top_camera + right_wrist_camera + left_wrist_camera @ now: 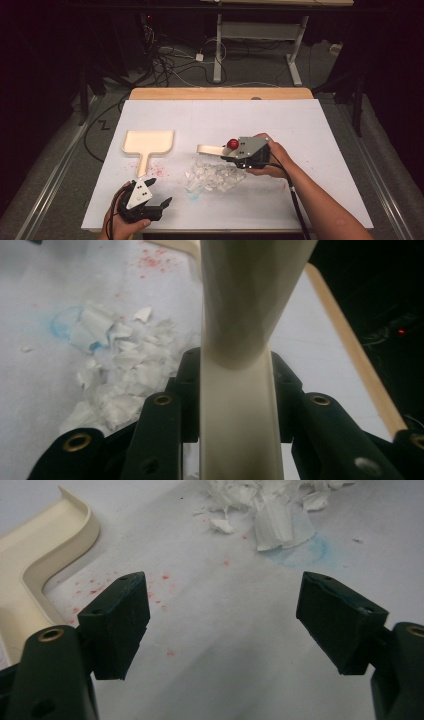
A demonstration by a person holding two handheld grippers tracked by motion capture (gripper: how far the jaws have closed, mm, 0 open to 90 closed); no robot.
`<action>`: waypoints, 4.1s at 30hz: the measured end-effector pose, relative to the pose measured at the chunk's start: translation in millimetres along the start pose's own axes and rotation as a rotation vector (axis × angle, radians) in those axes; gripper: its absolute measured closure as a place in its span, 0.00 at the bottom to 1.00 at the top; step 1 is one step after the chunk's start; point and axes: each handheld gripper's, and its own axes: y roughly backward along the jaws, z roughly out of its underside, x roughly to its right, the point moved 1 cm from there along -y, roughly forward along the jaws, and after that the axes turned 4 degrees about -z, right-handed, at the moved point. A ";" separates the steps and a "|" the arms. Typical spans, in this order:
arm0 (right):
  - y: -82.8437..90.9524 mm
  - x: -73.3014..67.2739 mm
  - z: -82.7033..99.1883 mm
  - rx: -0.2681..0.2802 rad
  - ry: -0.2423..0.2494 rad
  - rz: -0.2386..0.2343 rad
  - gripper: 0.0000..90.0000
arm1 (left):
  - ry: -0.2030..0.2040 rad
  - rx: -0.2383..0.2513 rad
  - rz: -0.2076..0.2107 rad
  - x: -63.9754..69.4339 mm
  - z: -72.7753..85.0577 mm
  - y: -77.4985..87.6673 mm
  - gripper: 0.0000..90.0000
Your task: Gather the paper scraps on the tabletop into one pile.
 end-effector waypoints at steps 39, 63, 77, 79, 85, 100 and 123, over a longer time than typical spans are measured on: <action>-7.2 -2.7 46.9 -0.242 -0.337 0.260 0.75 | -0.021 -0.017 -0.036 0.9 -1.3 0.9 0.23; 19.9 -29.0 0.2 -0.052 -0.370 0.193 0.75 | -0.033 -0.023 -0.029 1.6 -1.1 0.2 0.23; 78.0 -42.6 40.6 -0.122 -0.425 0.187 0.75 | -0.037 -0.036 -0.027 2.4 -1.0 -1.3 0.23; 85.9 -48.0 50.6 -0.147 -0.448 0.177 0.75 | -0.044 -0.039 -0.030 3.1 -1.6 -1.4 0.23; 93.2 -68.7 61.1 -0.192 -0.441 0.113 0.75 | -0.052 -0.037 -0.028 4.0 -2.9 -1.5 0.23; 34.4 -73.4 22.9 -0.167 -0.400 0.033 0.75 | -0.053 -0.032 -0.009 4.4 -4.4 -4.0 0.23; 77.4 -64.3 0.7 0.021 -0.374 0.068 0.75 | -0.052 -0.034 -0.031 3.7 -3.6 -1.6 0.23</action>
